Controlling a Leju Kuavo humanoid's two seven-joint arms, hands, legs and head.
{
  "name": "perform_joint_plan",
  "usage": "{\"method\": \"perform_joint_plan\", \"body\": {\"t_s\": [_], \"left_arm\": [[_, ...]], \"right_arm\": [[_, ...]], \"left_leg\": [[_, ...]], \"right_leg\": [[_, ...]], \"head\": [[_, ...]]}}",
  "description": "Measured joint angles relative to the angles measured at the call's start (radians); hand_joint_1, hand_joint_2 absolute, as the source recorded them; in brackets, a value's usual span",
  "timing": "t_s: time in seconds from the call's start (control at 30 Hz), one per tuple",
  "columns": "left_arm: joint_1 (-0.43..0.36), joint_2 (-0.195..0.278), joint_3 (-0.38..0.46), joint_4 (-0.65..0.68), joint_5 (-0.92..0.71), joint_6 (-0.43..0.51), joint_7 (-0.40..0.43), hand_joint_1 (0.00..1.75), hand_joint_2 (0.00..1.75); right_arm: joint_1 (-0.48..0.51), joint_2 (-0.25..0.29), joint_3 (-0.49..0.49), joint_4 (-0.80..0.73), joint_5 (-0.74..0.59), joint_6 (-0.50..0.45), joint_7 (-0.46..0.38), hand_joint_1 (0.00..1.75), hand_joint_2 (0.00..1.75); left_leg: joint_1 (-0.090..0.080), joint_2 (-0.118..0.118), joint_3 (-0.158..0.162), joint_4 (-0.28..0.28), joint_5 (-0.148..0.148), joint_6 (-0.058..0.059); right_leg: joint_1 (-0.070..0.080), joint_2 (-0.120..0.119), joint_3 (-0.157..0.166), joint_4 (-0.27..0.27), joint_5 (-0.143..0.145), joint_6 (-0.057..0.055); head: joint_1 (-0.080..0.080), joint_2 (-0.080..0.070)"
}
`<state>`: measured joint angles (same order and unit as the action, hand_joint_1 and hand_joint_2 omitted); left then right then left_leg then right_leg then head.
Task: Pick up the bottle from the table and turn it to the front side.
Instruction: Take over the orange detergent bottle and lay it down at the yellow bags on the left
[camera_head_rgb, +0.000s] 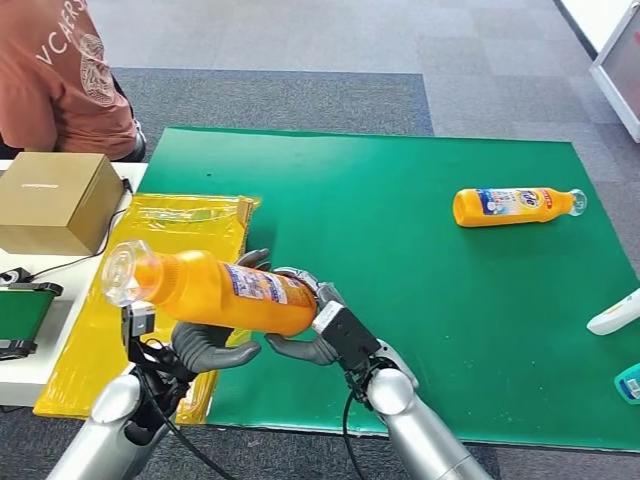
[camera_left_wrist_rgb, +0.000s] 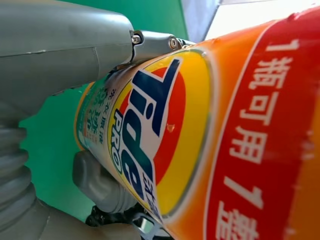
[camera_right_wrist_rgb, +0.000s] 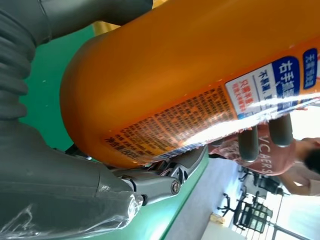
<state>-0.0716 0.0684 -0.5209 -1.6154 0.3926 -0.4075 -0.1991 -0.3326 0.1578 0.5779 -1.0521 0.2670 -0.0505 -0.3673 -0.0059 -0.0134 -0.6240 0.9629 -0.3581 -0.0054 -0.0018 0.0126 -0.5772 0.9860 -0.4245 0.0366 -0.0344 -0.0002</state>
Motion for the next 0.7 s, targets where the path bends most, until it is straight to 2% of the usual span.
{"method": "perform_joint_plan", "body": {"t_s": [0.23, 0.4, 0.7], "left_arm": [[0.003, 0.003, -0.012, 0.008, -0.003, 0.023, 0.013, 0.00, 1.75], [-0.026, -0.002, -0.047, -0.002, -0.001, 0.017, 0.001, 0.00, 1.75], [-0.033, -0.002, -0.062, -0.004, -0.018, 0.024, -0.008, 0.00, 1.75]], "right_arm": [[-0.025, 0.023, 0.008, 0.115, 0.024, -0.019, -0.003, 1.75, 1.75], [-0.012, 0.029, 0.011, 0.191, 0.034, -0.028, 0.013, 1.75, 1.75], [-0.013, 0.037, 0.004, 0.253, 0.036, -0.038, -0.002, 1.75, 1.75]], "left_leg": [[0.000, 0.000, 0.000, 0.000, 0.000, 0.000], [0.000, -0.001, -0.001, 0.000, 0.000, 0.000], [0.000, 0.000, -0.001, 0.000, 0.000, 0.000]], "right_leg": [[0.000, 0.000, -0.001, 0.000, 0.000, 0.000], [0.000, -0.001, 0.000, 0.000, 0.000, 0.000], [0.000, 0.000, -0.001, 0.000, 0.000, 0.000]], "head": [[0.000, 0.000], [0.000, 0.000], [0.000, 0.000]]}}
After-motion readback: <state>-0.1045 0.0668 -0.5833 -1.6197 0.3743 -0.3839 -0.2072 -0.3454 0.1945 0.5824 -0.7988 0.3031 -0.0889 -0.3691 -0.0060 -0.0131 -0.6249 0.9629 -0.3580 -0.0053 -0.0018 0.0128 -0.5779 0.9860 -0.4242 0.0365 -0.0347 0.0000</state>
